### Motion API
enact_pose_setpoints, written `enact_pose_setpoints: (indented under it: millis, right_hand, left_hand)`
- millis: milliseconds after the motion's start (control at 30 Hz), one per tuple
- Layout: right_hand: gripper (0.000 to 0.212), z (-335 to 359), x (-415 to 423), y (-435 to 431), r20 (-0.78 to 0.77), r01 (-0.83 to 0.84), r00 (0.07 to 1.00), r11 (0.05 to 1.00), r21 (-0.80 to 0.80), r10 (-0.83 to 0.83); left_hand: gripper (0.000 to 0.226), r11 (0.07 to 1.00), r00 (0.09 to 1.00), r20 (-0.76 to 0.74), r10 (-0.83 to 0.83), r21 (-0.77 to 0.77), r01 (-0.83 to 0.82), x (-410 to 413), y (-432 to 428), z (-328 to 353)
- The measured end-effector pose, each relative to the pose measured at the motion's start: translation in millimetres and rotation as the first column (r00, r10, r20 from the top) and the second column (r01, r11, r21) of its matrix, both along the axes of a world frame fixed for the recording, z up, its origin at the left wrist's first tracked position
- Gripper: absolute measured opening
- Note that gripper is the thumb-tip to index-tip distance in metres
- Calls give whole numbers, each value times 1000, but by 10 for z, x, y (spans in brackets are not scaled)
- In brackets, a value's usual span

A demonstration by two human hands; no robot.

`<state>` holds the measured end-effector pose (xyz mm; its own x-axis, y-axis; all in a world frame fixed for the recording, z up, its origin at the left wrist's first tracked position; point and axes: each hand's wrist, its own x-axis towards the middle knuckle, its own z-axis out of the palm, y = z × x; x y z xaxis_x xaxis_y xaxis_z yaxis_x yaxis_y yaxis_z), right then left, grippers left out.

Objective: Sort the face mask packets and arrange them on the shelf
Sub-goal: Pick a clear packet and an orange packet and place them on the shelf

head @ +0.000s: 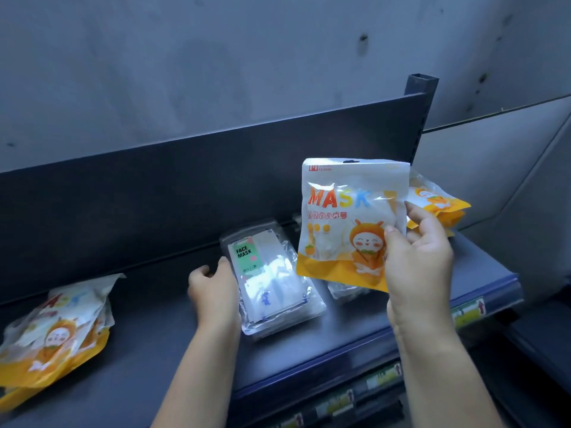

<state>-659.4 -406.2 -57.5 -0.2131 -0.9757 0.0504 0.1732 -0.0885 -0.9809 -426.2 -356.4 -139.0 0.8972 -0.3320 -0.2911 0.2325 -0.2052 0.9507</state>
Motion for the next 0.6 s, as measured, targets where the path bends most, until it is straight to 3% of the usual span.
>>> enact_pose_setpoints:
  millis: [67,167,300,367,500,600]
  right_hand:
    - [32,7,-6,-48,56,-13,998,1000,21,12]
    - [34,13,-47,-183,148,-76,987,995,64,66]
    - [36,36,-242,-485,137,-199,972,978,57,190]
    - [37,25,-413,-691,40,-251,968,967,52,249]
    - [41,102,-740,-1130,-351,-278,896,960,32,272]
    - [45,170,-962,-1510,-409,-318,860,947,39,305]
  left_hand:
    - [51,998,985,163,-52,40,46,-50,93,119]
    - [24,986,925,357,-131,-48,158,-264,163,437]
    - [27,889,821,433,-373,-85,449,-767,-109,923]
    - [20,841,801,393,-453,-111,530,-1005,-343,1024]
    - [13,856,825,356,-439,-112,505,-1395,-814,1038]
    - [14,871,844,346,-409,-127,474,-1641,-1108,1018]
